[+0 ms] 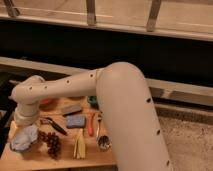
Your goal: Place towel in metal cup
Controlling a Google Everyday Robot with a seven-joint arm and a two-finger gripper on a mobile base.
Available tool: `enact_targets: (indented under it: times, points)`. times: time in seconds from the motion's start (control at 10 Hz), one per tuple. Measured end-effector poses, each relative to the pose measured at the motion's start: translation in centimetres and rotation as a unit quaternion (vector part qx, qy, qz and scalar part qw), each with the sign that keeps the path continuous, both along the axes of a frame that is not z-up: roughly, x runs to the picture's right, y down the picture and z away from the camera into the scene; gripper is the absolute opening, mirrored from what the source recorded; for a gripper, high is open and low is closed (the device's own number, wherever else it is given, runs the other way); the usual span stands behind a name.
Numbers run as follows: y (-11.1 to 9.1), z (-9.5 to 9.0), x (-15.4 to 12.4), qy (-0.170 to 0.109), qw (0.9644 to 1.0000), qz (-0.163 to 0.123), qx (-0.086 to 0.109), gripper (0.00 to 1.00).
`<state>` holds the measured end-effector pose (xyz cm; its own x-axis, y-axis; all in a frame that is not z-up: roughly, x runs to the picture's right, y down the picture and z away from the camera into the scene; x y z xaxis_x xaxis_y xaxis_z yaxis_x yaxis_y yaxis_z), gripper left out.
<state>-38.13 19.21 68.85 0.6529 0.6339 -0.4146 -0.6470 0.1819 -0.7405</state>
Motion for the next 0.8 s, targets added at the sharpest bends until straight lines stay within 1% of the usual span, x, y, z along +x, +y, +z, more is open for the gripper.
enact_targets:
  times: [0.2,0.4,0.6,0.8]
  points:
    - [0.6,1.2,-0.9,-0.001,1.0000,-0.006,0.002,0.73]
    - [1.0,2.0,-1.5,0.000,0.9999,-0.012,0.005,0.73]
    - [1.2,2.9,-1.4,0.008,0.9999,-0.011,0.008,0.73]
    - [1.7,3.9,-1.3,0.016,0.9998,-0.011,0.006,0.73]
